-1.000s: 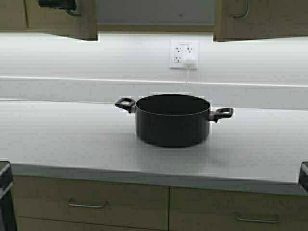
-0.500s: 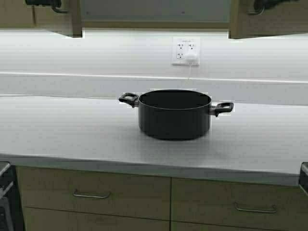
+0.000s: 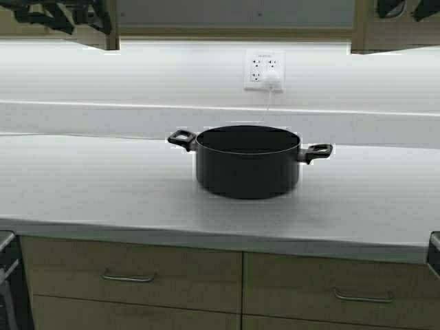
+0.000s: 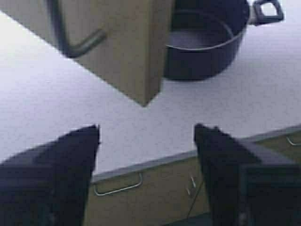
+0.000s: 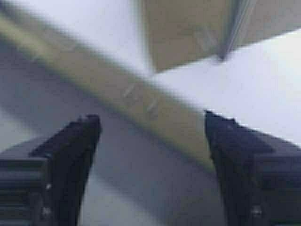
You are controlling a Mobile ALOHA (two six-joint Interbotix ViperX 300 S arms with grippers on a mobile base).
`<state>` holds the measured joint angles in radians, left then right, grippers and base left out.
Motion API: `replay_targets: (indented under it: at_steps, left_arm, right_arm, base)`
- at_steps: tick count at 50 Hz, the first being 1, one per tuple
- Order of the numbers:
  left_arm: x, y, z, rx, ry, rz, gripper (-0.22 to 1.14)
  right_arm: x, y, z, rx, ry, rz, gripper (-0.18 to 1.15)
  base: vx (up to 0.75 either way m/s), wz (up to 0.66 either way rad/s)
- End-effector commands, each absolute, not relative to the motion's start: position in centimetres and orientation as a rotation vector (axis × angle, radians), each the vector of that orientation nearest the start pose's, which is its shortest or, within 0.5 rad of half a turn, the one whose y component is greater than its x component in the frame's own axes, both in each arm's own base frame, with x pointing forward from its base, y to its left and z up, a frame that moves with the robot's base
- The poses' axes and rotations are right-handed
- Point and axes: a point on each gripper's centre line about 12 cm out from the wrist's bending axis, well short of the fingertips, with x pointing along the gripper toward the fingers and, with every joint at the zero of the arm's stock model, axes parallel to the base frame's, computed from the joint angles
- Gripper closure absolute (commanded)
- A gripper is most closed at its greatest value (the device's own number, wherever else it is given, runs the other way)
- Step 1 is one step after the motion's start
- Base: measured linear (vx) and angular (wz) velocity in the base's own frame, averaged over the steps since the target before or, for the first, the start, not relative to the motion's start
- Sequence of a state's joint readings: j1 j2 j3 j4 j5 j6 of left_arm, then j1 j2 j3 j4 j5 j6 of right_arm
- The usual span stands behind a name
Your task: Open the cabinet, put the pot inside, then close it
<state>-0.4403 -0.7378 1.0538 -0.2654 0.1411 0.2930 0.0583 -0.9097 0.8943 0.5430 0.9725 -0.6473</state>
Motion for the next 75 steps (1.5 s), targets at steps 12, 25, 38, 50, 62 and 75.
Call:
replay_targets:
  at_steps: [12,25,38,50,62,75]
  left_arm:
    - [19.8,-18.9,23.9,0.162,0.403,-0.75,0.99]
    - [25.1,-23.8,22.8,0.14,0.355,-0.713,0.89]
    - [31.5,-25.6,21.1,0.057,0.308,-0.588,0.89]
    - [35.4,-22.6,21.1,0.022,0.27,-0.463,0.89]
    - [36.3,-18.0,20.9,0.019,0.282,-0.359,0.89]
    - [34.5,-14.6,20.7,0.021,0.297,-0.304,0.89]
  right_arm:
    - [13.9,12.7,30.2,-0.094,0.653,0.99,1.02]
    - [20.2,17.1,30.4,-0.099,0.465,0.852,0.91]
    - [28.0,20.9,29.6,-0.198,0.449,0.756,0.91]
    - [31.0,22.0,28.5,-0.183,0.443,0.695,0.91]
    - [31.2,17.8,27.9,-0.17,0.456,0.59,0.91]
    - [29.0,12.1,29.1,-0.138,0.437,0.481,0.91]
  base:
    - [-0.02,-0.03]
    - [-0.04,-0.05]
    - [-0.03,-0.04]
    - [-0.01,-0.02]
    - [0.0,0.0]
    - [0.0,0.0]
